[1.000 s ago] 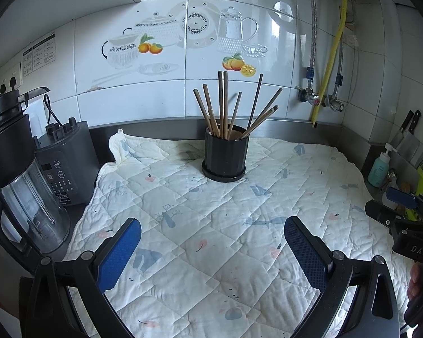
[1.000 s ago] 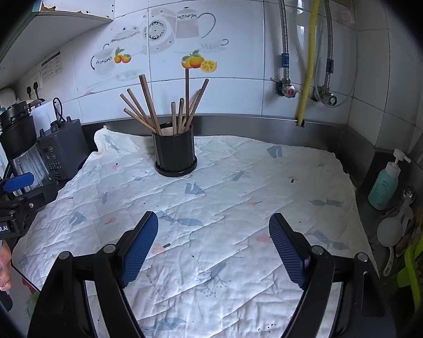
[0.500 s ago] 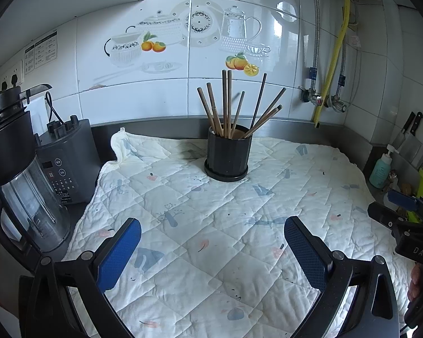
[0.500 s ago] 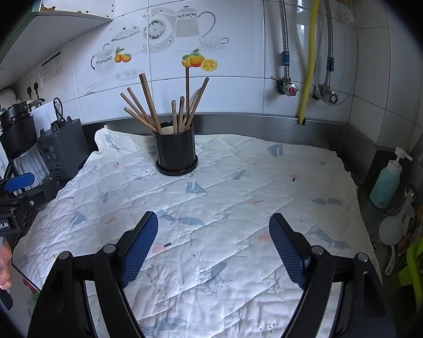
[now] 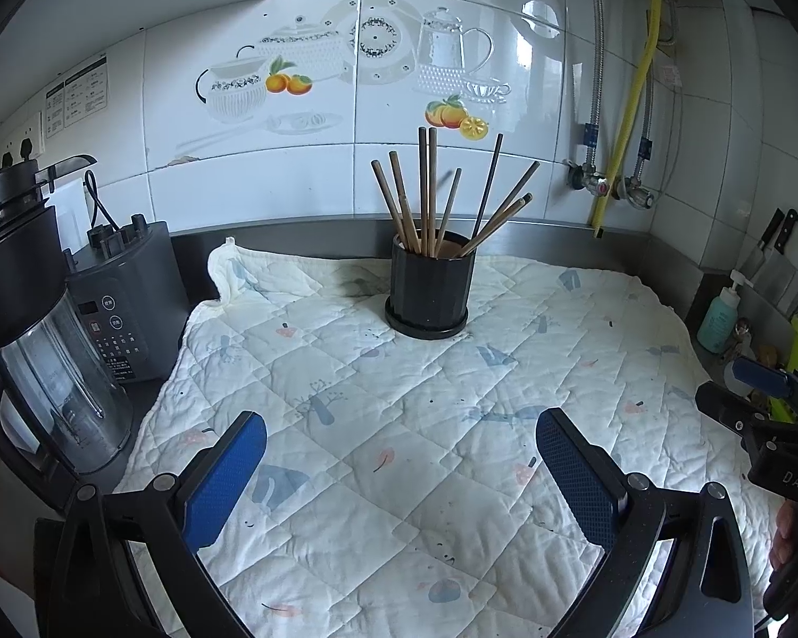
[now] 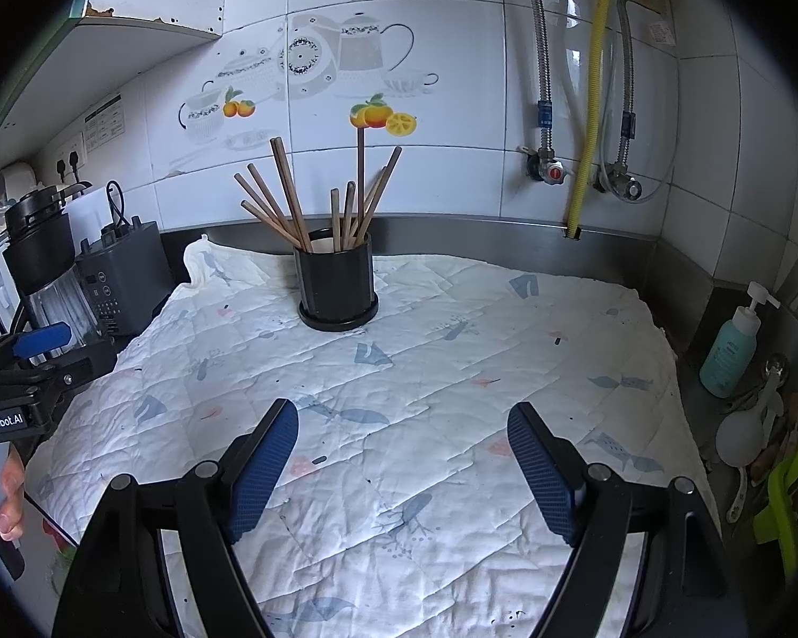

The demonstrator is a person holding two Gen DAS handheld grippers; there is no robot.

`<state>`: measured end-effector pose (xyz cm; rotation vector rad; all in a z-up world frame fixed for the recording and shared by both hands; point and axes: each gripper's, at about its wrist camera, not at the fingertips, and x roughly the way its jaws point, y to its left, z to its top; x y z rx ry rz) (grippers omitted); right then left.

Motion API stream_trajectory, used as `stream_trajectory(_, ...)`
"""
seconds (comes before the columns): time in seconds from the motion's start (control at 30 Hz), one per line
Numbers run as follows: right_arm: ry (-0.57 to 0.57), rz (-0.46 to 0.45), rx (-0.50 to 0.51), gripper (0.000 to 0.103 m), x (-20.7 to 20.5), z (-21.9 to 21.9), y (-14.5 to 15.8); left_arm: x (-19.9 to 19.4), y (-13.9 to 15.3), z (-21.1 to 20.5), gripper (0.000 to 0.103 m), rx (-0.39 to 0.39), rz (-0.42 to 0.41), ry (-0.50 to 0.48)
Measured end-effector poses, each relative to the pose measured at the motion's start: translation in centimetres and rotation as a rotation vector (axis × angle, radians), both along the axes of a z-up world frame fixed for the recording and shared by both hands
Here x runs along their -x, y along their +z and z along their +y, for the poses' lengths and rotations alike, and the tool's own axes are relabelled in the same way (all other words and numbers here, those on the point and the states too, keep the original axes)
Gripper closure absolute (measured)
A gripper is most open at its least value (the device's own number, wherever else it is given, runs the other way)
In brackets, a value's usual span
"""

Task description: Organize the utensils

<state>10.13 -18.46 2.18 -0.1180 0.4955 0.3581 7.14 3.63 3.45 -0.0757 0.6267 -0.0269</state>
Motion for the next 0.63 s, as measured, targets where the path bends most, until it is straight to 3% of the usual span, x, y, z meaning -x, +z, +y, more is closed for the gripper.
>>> stream_trajectory(0.63, -0.001, 0.002, 0.002, 0.014, 0.08, 0.27, -0.28, -0.10, -0.06, -0.23, 0.000, -0.008, -0.010, -0.008)
